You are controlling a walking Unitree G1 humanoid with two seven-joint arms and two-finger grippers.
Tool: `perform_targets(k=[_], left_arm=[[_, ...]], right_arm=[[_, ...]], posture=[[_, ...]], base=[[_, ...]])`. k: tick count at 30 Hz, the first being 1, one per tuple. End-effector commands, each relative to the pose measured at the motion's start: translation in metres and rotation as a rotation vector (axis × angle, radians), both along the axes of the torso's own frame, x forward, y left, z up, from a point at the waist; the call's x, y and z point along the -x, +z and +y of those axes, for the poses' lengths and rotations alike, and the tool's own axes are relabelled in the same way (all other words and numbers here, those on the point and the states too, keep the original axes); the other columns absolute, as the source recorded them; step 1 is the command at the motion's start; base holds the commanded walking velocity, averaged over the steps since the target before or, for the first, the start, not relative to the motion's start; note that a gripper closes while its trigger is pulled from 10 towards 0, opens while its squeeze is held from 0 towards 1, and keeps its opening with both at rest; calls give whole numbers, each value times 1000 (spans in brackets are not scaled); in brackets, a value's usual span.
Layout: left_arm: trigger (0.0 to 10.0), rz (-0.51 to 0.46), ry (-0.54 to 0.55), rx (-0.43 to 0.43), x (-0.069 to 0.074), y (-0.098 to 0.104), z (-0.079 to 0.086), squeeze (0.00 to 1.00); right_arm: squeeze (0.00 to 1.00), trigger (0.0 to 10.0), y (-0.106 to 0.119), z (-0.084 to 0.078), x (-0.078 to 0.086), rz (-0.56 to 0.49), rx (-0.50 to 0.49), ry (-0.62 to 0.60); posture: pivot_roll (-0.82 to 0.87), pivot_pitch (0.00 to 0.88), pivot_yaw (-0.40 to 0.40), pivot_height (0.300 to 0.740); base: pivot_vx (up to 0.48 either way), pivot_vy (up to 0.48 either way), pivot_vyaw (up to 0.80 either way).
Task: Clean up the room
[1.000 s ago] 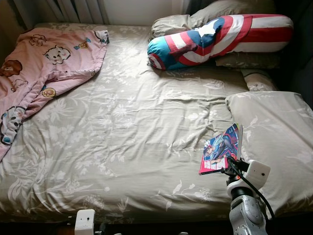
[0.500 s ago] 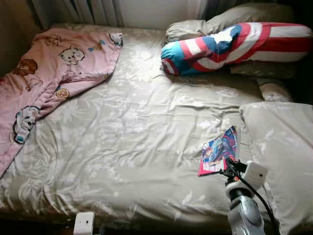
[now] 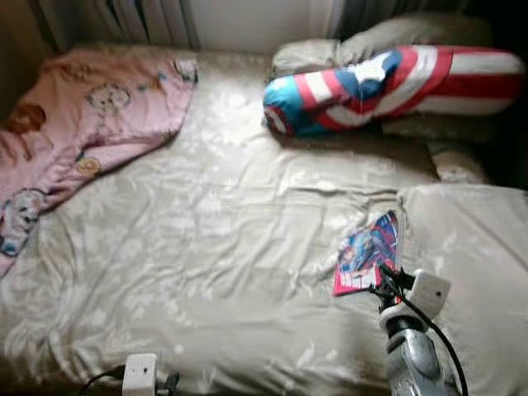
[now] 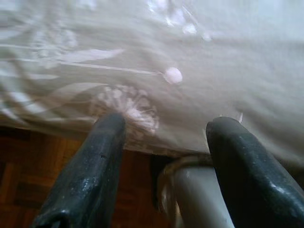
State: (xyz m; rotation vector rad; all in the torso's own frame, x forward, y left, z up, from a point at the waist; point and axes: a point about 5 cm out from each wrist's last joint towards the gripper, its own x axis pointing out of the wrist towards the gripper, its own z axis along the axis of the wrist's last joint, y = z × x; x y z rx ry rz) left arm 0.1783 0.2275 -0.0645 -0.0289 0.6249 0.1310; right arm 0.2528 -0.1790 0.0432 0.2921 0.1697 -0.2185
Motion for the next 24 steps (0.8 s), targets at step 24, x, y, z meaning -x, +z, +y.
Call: perform_targets(k=[24], left_arm=[[10000,-552,37,-8,-50,87,-9,0]], right_arm=[[0,10000,11,7,3,-52,145,173]], posture=[[33,221,-70,740]], base=[[0,0,0]])
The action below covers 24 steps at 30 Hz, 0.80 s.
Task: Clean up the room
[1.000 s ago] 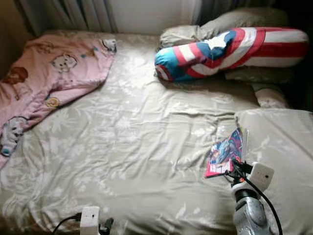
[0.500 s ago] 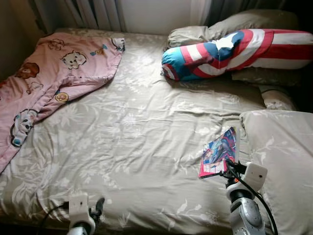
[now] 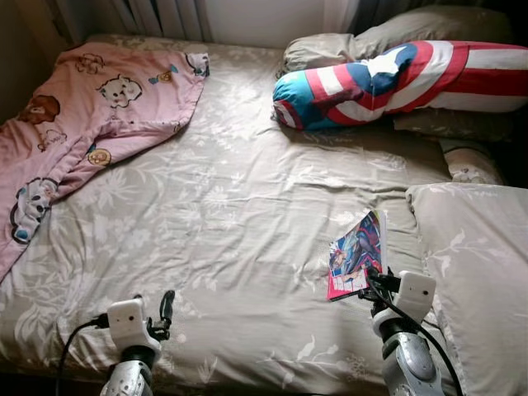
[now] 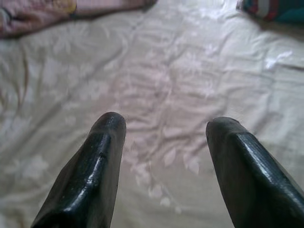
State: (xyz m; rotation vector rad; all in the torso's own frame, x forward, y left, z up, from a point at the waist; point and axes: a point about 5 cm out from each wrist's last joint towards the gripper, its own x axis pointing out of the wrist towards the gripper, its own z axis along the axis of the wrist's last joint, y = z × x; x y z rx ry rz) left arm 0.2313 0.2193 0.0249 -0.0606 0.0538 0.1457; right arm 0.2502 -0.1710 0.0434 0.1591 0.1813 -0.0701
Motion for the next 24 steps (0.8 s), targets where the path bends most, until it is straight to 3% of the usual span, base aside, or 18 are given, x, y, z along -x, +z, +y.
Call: perform_targets(k=[1,5,16,24], left_arm=[[10000,16,9,8,2,-1,-1,0],[10000,7,-3,20,-4,5,-8,0],[10000,32,-38,21,-5,6,-18,0],[10000,46,-49,20,-7,7,-17,0]], right_arm=[[0,10000,11,-1,0,-56,24,29],[0,10000,14,5,1,-61,51,122],[0,10000,11,2,1,-39,43,78],[0,10000,10,-1,1,-43,28,42]], posture=[[23,227,-71,740],[9,220,-73,740],[2,216,-70,685],[7,197,-60,685]], base=[[0,0,0],[0,0,0],[0,0,0],[0,0,0]])
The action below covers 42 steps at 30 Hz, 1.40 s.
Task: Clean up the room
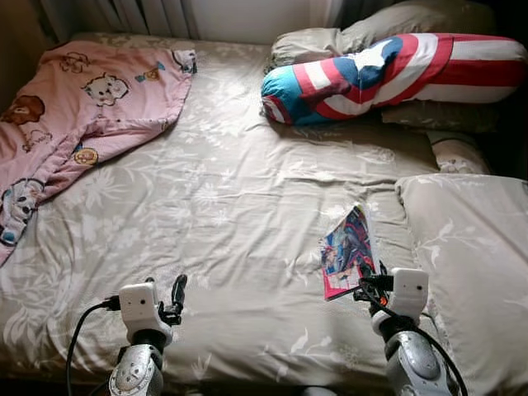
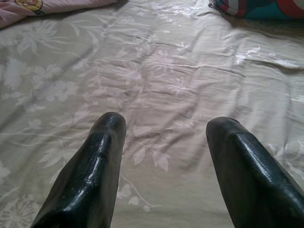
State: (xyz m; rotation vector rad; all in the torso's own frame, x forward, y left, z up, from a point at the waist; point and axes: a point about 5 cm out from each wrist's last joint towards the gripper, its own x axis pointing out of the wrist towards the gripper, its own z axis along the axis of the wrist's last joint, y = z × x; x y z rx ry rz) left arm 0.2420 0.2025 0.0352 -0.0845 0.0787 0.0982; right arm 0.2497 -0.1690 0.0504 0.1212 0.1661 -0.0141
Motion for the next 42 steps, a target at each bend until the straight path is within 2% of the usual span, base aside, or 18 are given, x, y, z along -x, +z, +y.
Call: perform_targets(k=[1,6,18,27,30,36,42], left_arm=[[10000,26,-2,-7,4,-4,0,0],[10000,28,-8,-6,3,-3,0,0],[10000,29,-7,-13,3,-3,2,0],[10000,31,-5,-16,3,-3,3,0],[10000,38,-1,-17,4,-5,3,0],[10000,39,-9,-24,4,-6,1,0],[10000,42,-14,-29,4,-6,-1,0]], right_arm=[[0,10000,3,-3,0,-18,-6,-12],[0,10000,2,2,-1,-19,-13,8],[0,10000,3,0,-1,-37,-24,-18],[0,10000,-2,2,-2,-2,-21,-15],[0,10000,1,0,-2,-34,-27,-31],[0,10000,1,-1,-4,-31,-24,-31],[0,10000,6,-9,-13,-48,-13,-45]], posture=[[9,191,-58,685],[12,182,-54,660],[19,179,-52,660],[24,193,-54,651],[23,199,-55,646],[26,207,-55,646],[27,213,-54,646]], base=[[0,0,0],[0,0,0],[0,0,0],[0,0,0],[0,0,0],[0,0,0],[0,0,0]])
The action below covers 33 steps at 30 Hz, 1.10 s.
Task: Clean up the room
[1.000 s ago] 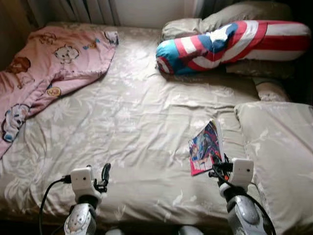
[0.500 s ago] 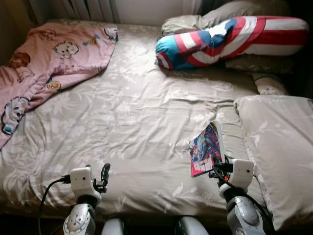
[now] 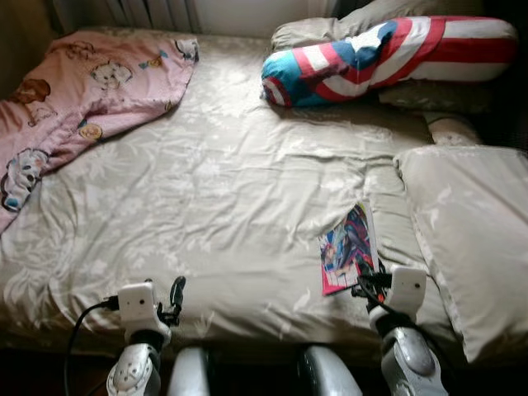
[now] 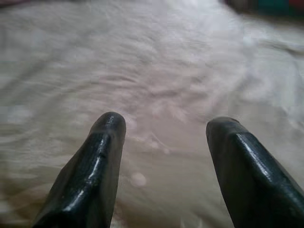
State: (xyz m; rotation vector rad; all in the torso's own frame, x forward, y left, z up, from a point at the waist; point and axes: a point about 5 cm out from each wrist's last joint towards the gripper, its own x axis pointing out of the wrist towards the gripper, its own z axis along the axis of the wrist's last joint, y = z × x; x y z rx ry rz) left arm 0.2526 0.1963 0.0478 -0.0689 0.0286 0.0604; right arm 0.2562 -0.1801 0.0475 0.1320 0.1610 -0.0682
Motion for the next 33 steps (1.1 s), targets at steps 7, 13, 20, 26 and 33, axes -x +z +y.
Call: perform_targets(k=[7,13,20,26,33], left_arm=[[10000,97,12,-33,15,-19,5,0],[10000,94,-8,-54,16,-17,5,0],[10000,103,-22,-85,19,-16,11,0],[10000,111,-52,-108,20,-15,12,0],[10000,116,-82,-133,22,-13,13,0]], right_arm=[[0,10000,16,4,-25,-66,-42,73],[0,10000,26,-1,-43,-89,-216,28],[0,10000,36,-8,-52,-108,-531,127],[0,10000,4,-31,-37,34,-574,193],[0,10000,-17,-61,-27,102,-560,65]], posture=[[37,227,-41,646],[48,235,-30,646],[62,249,-4,646],[67,263,22,646],[77,274,50,646]], base=[[0,0,0],[0,0,0],[0,0,0],[0,0,0],[0,0,0]])
